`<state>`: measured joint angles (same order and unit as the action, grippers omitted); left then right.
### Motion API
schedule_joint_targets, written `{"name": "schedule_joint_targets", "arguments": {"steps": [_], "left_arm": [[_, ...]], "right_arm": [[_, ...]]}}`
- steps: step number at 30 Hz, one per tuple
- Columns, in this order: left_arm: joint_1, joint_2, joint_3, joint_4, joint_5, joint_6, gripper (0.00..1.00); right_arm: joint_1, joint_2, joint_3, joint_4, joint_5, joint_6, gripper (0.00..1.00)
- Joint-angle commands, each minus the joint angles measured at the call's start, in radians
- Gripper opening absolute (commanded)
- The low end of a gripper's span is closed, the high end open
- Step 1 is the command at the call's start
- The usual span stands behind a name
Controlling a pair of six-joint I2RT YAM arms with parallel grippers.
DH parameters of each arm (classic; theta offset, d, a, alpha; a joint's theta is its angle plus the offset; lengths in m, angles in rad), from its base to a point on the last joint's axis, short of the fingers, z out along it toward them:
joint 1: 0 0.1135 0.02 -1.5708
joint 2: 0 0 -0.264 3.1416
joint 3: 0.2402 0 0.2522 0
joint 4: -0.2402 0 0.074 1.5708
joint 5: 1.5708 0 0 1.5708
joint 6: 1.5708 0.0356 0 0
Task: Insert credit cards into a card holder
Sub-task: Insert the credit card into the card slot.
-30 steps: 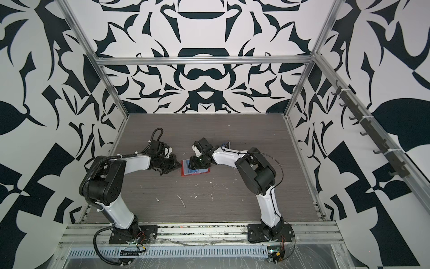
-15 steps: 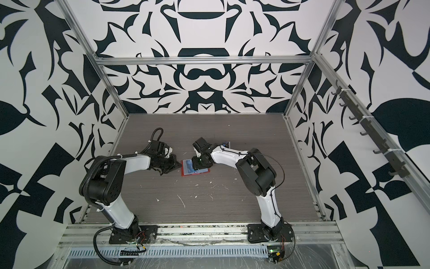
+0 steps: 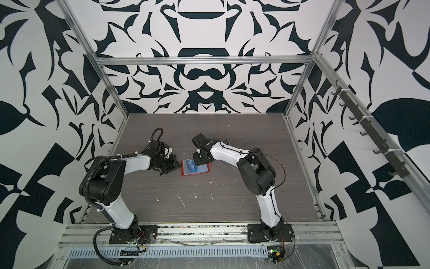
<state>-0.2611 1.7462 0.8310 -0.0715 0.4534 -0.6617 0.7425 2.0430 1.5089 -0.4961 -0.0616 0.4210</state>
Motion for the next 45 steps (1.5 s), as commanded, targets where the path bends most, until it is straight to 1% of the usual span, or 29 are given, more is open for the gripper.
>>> {"name": "schedule_joint_targets", "arguments": {"steps": [1,9,20,34,38,45], "left_arm": [[0.001,0.016,-0.015,-0.034,0.0,0.007,0.0],[0.0,0.015,-0.017,-0.034,0.002,0.007,0.0],[0.001,0.019,-0.013,-0.034,0.004,0.007,0.0],[0.001,0.016,-0.008,-0.039,0.008,0.008,0.0],[0.001,0.015,-0.004,-0.044,0.008,0.01,0.0],[0.0,-0.011,0.028,-0.101,-0.018,0.036,0.0]], "right_arm": [[0.011,0.021,0.048,-0.049,0.027,-0.012,0.07],[0.022,0.075,0.101,-0.093,0.013,-0.024,0.06],[0.023,0.108,0.12,-0.073,-0.131,-0.034,0.04],[0.023,0.088,0.091,-0.01,-0.23,-0.016,0.02],[0.022,0.067,0.079,-0.002,-0.224,-0.012,0.02],[0.008,-0.023,0.003,0.029,-0.113,-0.002,0.0]]}}
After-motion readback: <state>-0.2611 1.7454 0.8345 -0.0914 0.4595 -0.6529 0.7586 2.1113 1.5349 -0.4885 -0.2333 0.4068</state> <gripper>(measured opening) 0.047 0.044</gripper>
